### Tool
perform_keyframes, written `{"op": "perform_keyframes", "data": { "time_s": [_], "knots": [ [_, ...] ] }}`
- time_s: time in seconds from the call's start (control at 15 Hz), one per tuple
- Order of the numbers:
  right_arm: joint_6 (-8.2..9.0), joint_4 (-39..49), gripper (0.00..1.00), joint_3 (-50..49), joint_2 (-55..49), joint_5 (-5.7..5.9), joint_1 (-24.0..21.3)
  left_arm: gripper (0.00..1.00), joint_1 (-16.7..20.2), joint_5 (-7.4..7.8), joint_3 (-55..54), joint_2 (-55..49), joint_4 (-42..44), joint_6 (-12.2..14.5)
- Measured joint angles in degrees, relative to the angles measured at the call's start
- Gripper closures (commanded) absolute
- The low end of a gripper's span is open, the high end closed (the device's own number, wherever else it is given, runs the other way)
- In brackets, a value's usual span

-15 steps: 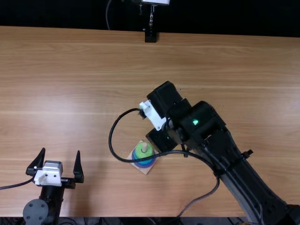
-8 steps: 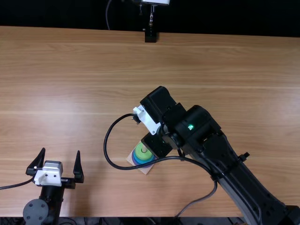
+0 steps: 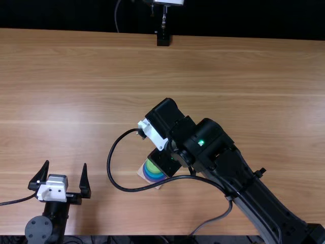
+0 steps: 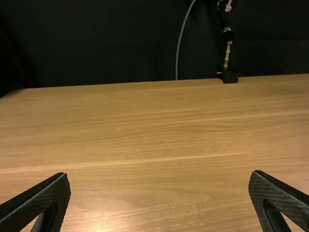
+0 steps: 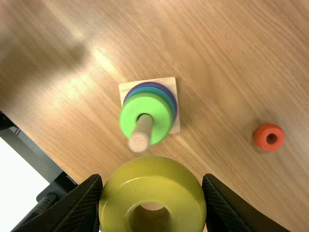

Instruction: Build the Hanoi tower: stack the rings onto the peg from bottom to top in this color order: purple, dark blue, light blue, dark green, light green, yellow, orange.

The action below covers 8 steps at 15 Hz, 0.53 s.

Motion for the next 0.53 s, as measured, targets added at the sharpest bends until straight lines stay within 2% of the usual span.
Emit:
{"op": "perform_keyframes", "data": {
  "time_s": [0.33, 0.53],
  "knots": [
    [0.0, 0.2, 1.0, 0.0, 0.0, 0.02, 0.2, 0.0, 0.0, 0.02, 0.0, 0.0, 0.0, 0.0],
    [0.02, 3.6, 1.0, 0.0, 0.0, 0.0, 0.2, 0.0, 0.0, 0.0, 0.0, 0.0, 0.0, 0.0]
  ]
}}
